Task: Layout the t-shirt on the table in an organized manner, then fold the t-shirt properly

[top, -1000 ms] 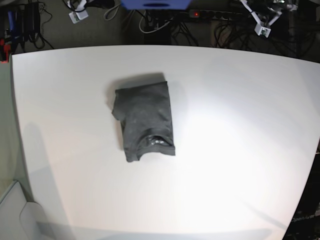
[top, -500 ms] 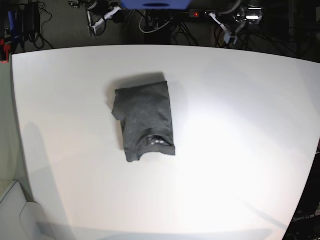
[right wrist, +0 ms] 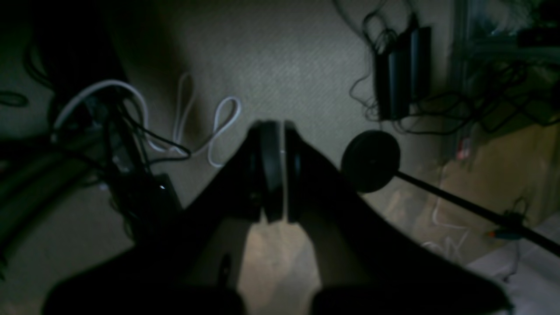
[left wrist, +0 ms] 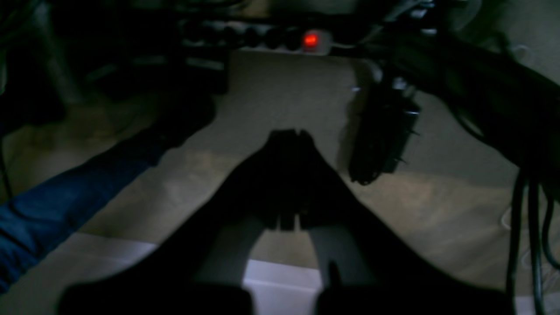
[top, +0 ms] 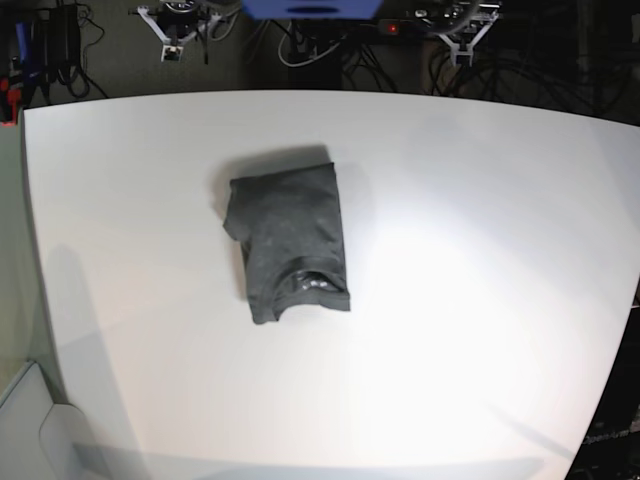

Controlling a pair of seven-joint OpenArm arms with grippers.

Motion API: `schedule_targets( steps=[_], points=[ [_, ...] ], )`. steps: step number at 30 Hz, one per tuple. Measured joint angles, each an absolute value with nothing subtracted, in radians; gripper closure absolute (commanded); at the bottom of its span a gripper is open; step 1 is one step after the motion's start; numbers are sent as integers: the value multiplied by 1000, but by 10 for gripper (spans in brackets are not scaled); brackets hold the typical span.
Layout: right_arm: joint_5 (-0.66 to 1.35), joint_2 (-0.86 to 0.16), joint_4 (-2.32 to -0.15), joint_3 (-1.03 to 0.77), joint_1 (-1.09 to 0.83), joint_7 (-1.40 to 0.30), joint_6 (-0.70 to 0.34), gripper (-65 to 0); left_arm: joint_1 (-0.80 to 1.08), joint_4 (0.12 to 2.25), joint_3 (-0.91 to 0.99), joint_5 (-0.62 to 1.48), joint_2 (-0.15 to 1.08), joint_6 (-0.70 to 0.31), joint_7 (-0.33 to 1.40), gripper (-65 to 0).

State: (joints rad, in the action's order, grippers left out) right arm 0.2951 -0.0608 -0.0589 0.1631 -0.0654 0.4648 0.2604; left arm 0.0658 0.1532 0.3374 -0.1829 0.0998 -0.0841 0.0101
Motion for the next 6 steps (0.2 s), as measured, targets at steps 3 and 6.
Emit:
schedule_targets(
  steps=[3, 6],
  points=[
    [295, -53, -59, 212, -67, 462, 263, 0, 65, 152, 371, -183, 58, -59, 13, -1],
    [295, -44, -59, 281, -64, 458, 263, 0, 63, 152, 392, -183, 29, -56, 14, -1]
  ],
)
